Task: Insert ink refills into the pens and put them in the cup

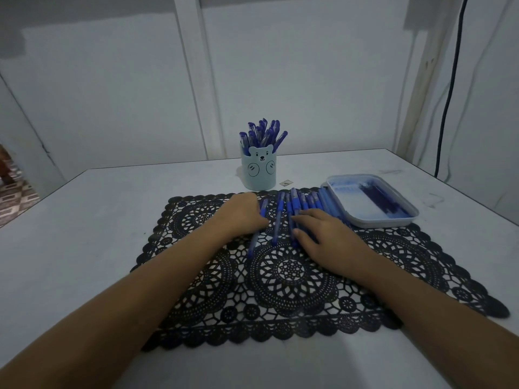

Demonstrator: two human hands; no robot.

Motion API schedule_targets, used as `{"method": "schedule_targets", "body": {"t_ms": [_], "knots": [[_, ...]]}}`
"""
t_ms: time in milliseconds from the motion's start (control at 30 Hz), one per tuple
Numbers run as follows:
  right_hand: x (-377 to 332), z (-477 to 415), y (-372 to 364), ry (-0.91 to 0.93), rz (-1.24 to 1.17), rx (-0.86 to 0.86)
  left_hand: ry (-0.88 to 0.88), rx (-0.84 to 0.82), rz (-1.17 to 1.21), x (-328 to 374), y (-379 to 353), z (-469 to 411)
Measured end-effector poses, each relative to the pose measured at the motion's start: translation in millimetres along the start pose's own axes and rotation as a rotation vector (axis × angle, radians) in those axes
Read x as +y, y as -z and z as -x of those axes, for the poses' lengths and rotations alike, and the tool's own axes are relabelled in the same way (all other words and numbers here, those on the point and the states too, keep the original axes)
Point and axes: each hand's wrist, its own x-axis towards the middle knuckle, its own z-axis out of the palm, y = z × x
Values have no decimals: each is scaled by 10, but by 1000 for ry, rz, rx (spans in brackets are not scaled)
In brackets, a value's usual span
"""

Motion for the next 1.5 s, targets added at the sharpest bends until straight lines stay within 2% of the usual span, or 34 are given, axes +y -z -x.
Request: {"method": "schedule_targets", "body": {"t_ms": [200,333,467,567,667,867,1000,1233,1400,1500], "knots": [[17,-2,-4,61,-42,131,30,30,10,-70,93,195],[-47,13,11,176,-40,258,-126,91,177,-98,185,542],[-154,64,7,345,106,185,-385,143,98,-170,131,791],[-232,88,-5,411,257,163,-452,134,142,-208,59,878],[-271,98,-45,443,304,177,-475,153,154,-258,-6,890],[-283,174,-100,421,271,81,-606,223,24,-364,-132,907],[-282,187,-50,410,304,136,-660,237,19,-389,-172,914],[-277,182,25,302,146,97,-648,344,-71,-426,-175,882],[-229,181,92,135,-38,59,-538,412,16,-481,-173,853],[-224,162,45,173,-74,153,-550,421,6,-467,-179,860]]}}
